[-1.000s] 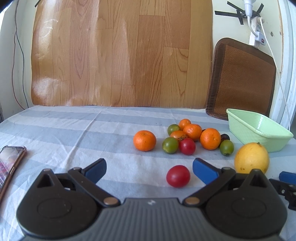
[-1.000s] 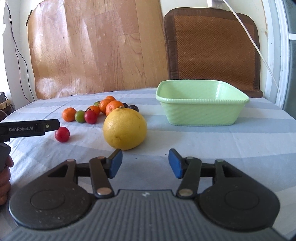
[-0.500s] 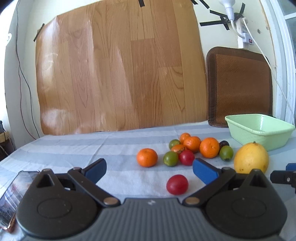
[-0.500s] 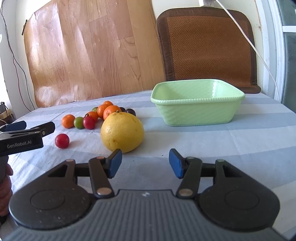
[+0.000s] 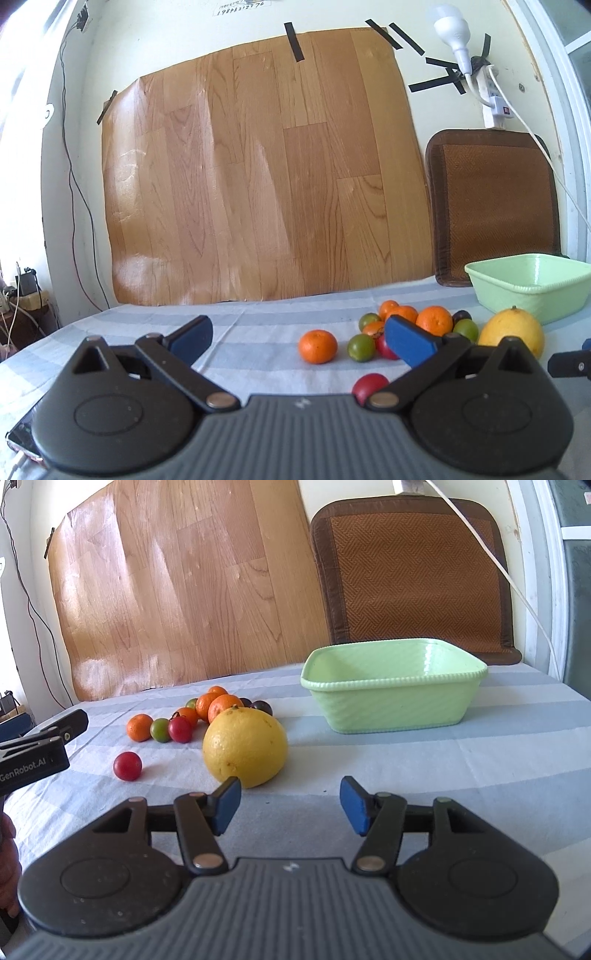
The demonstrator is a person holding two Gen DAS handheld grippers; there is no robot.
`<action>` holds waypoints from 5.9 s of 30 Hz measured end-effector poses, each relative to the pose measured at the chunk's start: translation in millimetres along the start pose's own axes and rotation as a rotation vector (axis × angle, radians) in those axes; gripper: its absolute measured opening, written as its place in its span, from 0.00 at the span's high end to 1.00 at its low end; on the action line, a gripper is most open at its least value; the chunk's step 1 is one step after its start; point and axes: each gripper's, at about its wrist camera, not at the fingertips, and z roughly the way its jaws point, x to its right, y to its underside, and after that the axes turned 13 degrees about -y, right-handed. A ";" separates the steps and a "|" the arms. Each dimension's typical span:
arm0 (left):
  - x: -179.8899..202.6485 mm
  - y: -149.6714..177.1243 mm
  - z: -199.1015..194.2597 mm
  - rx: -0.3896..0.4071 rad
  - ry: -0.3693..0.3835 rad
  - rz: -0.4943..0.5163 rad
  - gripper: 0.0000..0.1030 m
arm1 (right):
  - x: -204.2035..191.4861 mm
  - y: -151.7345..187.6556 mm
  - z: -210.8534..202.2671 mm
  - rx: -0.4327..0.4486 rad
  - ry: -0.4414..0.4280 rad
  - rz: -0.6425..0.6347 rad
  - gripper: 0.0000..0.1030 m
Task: Organize fruits
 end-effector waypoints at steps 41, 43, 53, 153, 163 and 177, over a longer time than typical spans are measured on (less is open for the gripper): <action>86.2 -37.3 56.8 -0.461 0.665 -0.030 0.42 | -2.0 -28.1 44.5 -0.118 -0.217 -0.326 0.36; 92.6 -54.1 46.8 -0.393 0.674 -0.018 0.42 | -2.0 -31.8 30.4 -0.045 -0.192 -0.349 0.36; 204.8 -96.8 76.4 -0.349 0.774 -0.040 0.43 | 69.0 -80.1 27.2 0.069 0.049 -0.250 0.36; -26.8 -3.8 31.7 -0.277 0.393 0.000 0.20 | -7.7 -21.2 51.6 -0.015 -0.140 -0.008 0.44; 4.5 -0.7 52.0 -0.319 0.377 0.142 0.32 | -6.0 -41.5 84.2 -0.072 -0.091 -0.101 0.58; 15.8 -4.1 61.0 -0.411 0.455 0.122 0.71 | 7.6 -37.7 80.0 -0.098 -0.134 -0.121 0.71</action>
